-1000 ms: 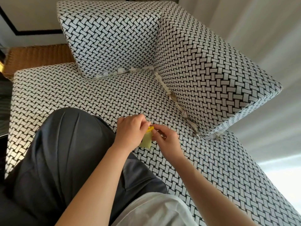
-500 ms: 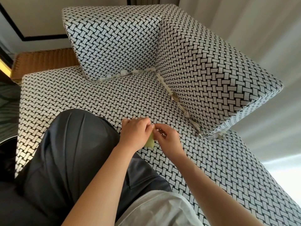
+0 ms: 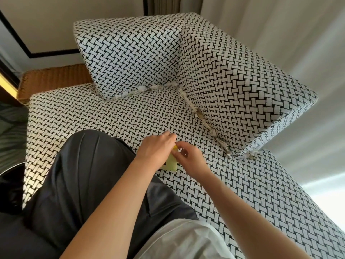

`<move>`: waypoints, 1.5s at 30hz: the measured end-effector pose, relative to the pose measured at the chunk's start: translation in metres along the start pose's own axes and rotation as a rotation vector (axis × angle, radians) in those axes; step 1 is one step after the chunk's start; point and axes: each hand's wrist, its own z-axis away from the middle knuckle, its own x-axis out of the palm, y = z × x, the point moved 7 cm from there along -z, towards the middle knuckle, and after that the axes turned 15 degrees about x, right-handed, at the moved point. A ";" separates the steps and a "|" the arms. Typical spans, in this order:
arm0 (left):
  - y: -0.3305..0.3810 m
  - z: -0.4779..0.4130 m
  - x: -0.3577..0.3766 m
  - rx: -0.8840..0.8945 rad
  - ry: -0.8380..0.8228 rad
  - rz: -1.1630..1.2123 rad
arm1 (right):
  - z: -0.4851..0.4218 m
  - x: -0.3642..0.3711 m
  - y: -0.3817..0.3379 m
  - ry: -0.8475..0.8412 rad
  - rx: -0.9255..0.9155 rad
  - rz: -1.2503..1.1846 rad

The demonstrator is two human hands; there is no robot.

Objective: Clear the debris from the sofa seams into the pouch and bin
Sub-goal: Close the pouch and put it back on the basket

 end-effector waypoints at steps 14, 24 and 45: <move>-0.080 0.032 0.004 -0.421 -0.036 0.199 | -0.030 -0.019 0.007 0.105 0.062 0.055; -0.126 0.051 -0.048 -0.673 0.485 0.744 | -0.057 -0.029 -0.099 0.149 0.002 -0.210; -0.245 0.167 -0.140 -0.831 1.159 1.038 | -0.087 0.136 -0.304 -0.692 0.006 -0.260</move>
